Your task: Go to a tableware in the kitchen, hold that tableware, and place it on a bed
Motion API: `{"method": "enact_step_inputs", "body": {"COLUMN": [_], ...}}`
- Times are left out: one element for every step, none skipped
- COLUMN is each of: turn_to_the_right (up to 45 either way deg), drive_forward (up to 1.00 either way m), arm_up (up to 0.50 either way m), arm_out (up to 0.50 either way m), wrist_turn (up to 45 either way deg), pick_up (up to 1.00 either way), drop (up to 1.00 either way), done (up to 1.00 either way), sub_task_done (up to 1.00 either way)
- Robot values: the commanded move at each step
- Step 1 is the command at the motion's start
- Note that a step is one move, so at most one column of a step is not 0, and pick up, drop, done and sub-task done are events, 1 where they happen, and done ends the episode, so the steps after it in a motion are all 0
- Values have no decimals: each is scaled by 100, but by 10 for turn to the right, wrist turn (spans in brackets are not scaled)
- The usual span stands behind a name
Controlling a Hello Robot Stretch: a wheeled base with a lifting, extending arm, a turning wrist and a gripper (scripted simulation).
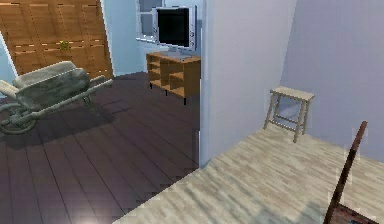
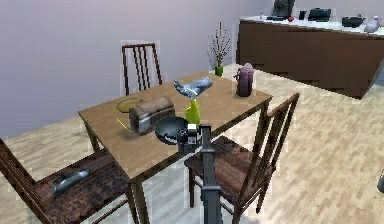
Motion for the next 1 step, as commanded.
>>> {"method": "enact_step_inputs", "body": {"turn_to_the_right": [0], "drive_forward": [0], "arm_up": [0], "arm_out": [0], "wrist_turn": [0], "pick_up": [100], "drop": [0], "done": [0], "sub_task_done": [0]}}
